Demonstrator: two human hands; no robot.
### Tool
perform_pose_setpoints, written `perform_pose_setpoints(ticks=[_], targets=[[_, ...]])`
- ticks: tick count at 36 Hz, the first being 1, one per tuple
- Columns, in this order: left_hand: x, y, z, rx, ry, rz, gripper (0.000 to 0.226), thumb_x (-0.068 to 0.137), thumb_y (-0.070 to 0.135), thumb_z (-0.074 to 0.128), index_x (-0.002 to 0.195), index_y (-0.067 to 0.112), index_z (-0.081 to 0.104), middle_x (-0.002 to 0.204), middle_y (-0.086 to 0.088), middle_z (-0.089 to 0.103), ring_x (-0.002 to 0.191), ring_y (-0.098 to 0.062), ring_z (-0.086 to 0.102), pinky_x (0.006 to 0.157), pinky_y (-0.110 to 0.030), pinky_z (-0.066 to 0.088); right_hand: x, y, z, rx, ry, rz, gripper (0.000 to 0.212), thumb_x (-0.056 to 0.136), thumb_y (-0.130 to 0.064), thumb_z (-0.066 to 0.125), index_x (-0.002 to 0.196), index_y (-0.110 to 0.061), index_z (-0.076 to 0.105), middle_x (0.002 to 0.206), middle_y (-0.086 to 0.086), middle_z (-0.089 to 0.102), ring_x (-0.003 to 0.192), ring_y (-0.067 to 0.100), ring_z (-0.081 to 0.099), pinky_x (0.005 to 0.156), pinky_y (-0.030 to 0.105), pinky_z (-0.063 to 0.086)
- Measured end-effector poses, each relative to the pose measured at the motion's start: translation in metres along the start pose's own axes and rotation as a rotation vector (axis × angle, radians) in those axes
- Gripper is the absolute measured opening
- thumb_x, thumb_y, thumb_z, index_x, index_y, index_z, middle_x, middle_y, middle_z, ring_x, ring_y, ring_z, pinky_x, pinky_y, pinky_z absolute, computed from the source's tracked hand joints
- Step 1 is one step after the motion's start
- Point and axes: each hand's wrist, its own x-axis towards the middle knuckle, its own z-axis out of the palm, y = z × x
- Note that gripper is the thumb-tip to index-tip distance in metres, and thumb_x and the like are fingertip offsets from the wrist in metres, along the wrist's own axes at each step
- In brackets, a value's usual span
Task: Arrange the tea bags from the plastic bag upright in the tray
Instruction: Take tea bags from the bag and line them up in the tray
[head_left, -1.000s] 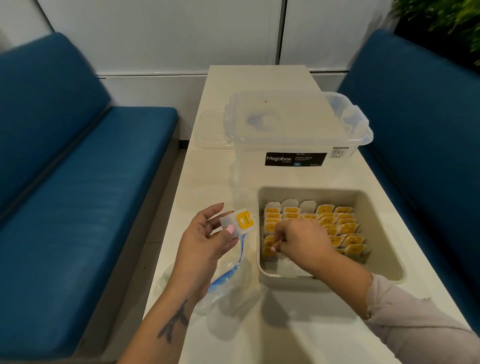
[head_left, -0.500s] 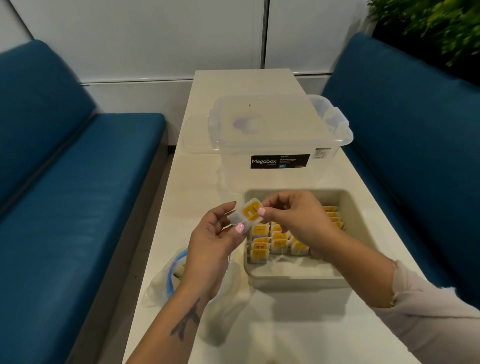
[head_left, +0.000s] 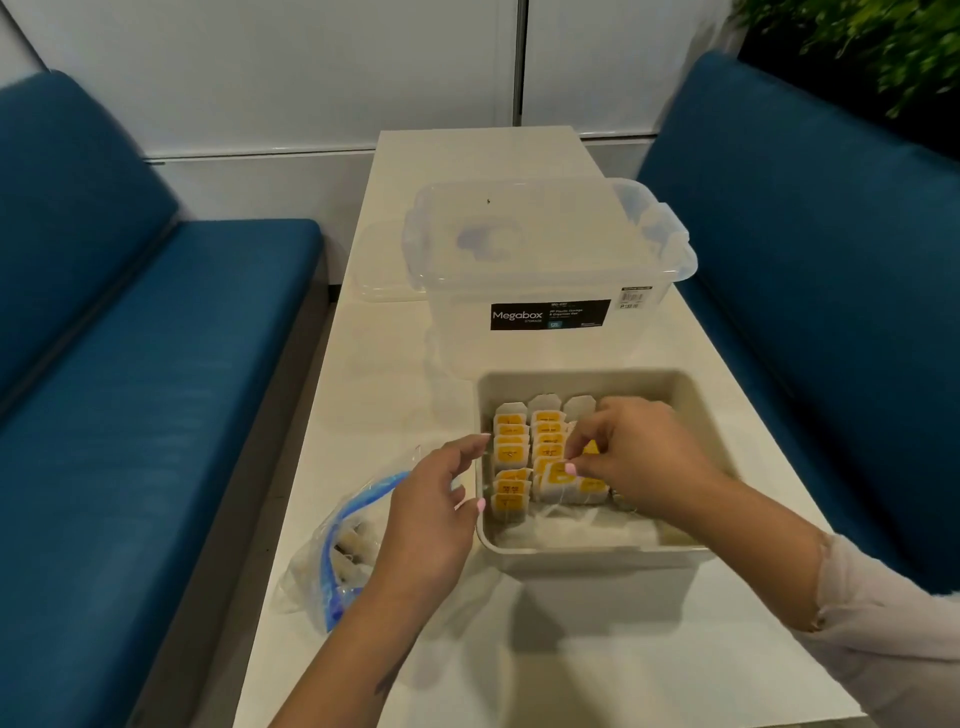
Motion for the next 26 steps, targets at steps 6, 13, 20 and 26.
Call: perform_pose_setpoints(ticks=[6,13,20,26], targets=[[-0.001,0.000,0.000,0.047,0.005,-0.030,0.053,0.088,-0.004,0.059,0.124,0.034,0.053,0.125,0.017,0.055,0.117,-0.003,0.051,0.092,-0.015,0.041,0.001,0.004,0.021,-0.100,-0.038,-0.020,0.012,0.080,-0.043,0.069,0.089,-0.036,0.073,0.082,-0.012,0.054,0.082,0.007,0.046,0.073,0.025,0.037],[0.000,0.002,0.000,0.087,0.002,-0.080,0.053,0.088,0.002,0.061,0.126,0.037,0.051,0.132,0.016,0.054,0.121,-0.012,0.053,0.094,-0.023,0.046,0.005,0.007,0.038,-0.101,-0.064,0.015,0.012,0.082,-0.044,0.068,0.089,-0.035,0.073,0.075,-0.015,0.045,0.084,0.008,0.042,0.081,0.028,0.036],[0.000,0.005,-0.001,0.115,0.005,-0.090,0.051,0.088,0.006,0.062,0.125,0.039,0.050,0.132,0.016,0.053,0.120,-0.011,0.054,0.094,-0.024,0.046,0.009,0.008,0.048,-0.107,-0.086,0.031,0.014,0.083,-0.043,0.067,0.092,-0.034,0.073,0.083,-0.011,0.049,0.093,0.013,0.052,0.083,0.030,0.038],[0.000,0.003,-0.002,0.126,0.000,-0.068,0.052,0.088,0.005,0.063,0.125,0.039,0.050,0.129,0.017,0.055,0.116,-0.004,0.053,0.094,-0.020,0.045,0.010,0.010,0.052,-0.123,-0.085,0.034,0.015,0.083,-0.045,0.066,0.093,-0.035,0.072,0.084,-0.011,0.051,0.093,0.013,0.053,0.082,0.028,0.040]])
